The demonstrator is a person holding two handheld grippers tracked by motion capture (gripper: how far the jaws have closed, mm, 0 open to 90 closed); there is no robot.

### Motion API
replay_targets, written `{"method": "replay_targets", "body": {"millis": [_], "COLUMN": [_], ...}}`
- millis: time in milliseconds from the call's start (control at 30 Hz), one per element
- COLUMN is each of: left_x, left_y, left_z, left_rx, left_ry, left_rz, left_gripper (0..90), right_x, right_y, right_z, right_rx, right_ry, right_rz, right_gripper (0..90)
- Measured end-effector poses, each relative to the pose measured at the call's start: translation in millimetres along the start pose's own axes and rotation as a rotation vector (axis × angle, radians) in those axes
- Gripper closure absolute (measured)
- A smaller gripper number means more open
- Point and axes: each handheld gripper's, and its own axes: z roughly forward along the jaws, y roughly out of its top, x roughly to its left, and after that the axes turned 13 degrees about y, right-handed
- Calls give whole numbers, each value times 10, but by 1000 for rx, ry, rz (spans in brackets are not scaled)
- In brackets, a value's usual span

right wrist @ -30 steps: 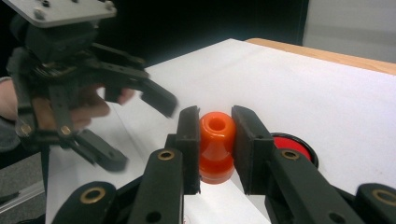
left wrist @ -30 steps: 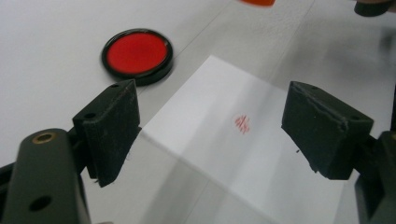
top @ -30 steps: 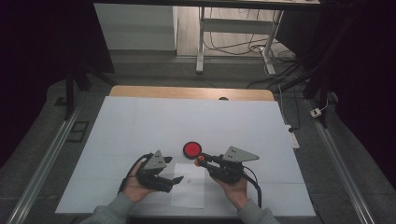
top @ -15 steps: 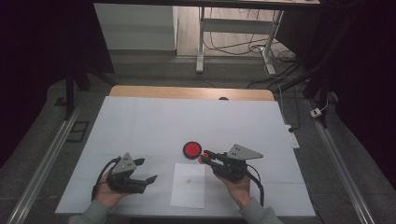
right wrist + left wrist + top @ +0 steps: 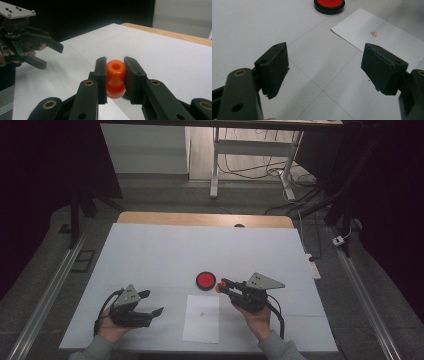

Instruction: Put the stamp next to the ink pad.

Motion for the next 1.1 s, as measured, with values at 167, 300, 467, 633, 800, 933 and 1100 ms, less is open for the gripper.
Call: {"method": "replay_targets", "body": {"millis": [167, 300, 467, 633, 800, 933, 1100], "left_x": [6, 5, -5, 4, 9, 17, 17], "left_y": [4, 7, 9, 19, 18, 10, 8], "left_z": [8, 9, 25, 23, 24, 34, 36], "left_rx": [-2, -3, 5, -2, 1, 9, 12], "left_ry": [-2, -6, -10, -28, -27, -20, -20], "left_rz": [-6, -5, -2, -17, -14, -14, -14], "left_gripper": [221, 222, 221, 220, 220, 220, 220], "right_x": [-50, -101, -180, -285, -392, -482, -586], "right_y": [10, 1, -3, -21, -48, -55, -67], "right_z": [-16, 3, 13, 28, 98, 165, 246], "right_rx": [4, 18, 29, 55, 82, 109, 137], "right_ry": [-21, -38, -63, -93, -116, -129, -149], "right_rz": [-1, 4, 19, 23, 34, 42, 44], "right_gripper": [729, 728, 728, 728, 728, 727, 727]}}
